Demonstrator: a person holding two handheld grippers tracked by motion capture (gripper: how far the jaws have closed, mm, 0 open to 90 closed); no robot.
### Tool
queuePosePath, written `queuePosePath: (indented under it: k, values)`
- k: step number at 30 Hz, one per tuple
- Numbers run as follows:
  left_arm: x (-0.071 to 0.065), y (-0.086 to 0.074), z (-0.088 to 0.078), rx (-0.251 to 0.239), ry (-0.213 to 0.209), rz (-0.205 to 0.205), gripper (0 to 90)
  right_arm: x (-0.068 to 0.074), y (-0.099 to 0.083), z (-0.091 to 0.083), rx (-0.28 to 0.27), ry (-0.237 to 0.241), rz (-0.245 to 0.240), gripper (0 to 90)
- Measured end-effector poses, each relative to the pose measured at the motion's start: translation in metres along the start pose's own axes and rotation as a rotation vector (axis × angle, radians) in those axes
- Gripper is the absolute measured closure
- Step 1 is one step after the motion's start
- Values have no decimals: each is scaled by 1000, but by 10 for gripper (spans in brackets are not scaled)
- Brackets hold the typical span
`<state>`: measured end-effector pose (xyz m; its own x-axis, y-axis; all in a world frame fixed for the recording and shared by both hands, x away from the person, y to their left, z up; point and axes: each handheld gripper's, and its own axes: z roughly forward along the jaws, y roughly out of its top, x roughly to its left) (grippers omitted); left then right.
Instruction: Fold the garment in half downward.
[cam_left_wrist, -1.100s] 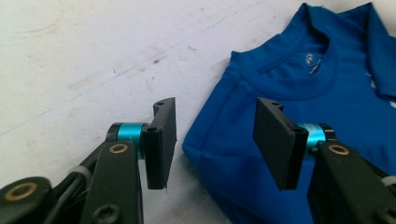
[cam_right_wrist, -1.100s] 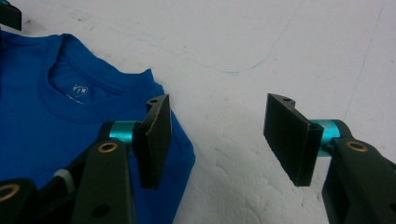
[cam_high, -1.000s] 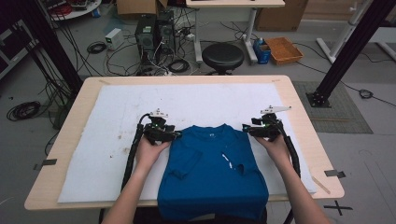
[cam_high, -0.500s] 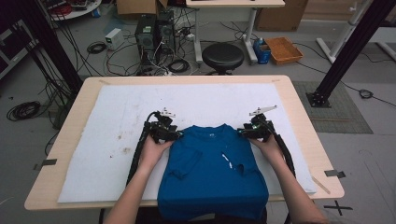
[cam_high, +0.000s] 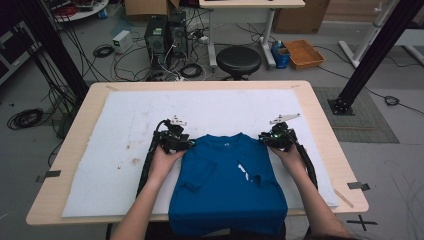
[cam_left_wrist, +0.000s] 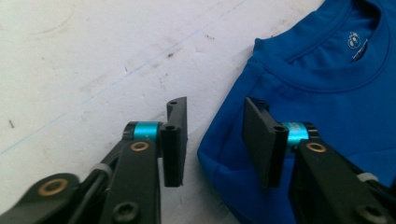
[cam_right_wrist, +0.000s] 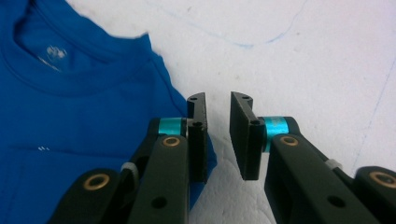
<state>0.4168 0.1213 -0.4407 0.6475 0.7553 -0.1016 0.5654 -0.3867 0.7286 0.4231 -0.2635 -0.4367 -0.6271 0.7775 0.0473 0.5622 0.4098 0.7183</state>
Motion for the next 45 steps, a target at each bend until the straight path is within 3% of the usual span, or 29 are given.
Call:
queuePosePath:
  k: [3,6,9,13,16,17,21,27,29,35,45]
  values:
    - [1,4,1,-8,-23,-6,597,0,4,-1,-32,17,13,714]
    - [-3,8,7,20,-27,28,596,3,8,4,-40,20,-8,678]
    - [-6,8,11,30,-15,47,598,7,9,17,17,26,-37,642]
    - [-8,8,10,39,-8,60,628,11,9,22,22,36,-71,646]
    - [-9,8,10,40,-17,76,712,13,9,21,27,52,-93,746]
    - [-9,8,10,39,-27,83,784,16,10,21,31,61,-116,823]
    - [-12,8,11,44,-28,110,832,20,10,21,33,49,-150,870]
    - [-12,9,11,28,-20,108,870,18,11,19,13,46,-130,895]
    - [-8,8,12,14,-26,90,872,13,14,18,-4,51,-96,897]
    - [3,10,11,-24,-30,43,872,5,21,22,-24,54,-65,900]
    - [23,49,15,-40,2,68,872,-6,48,29,-66,32,-34,900]
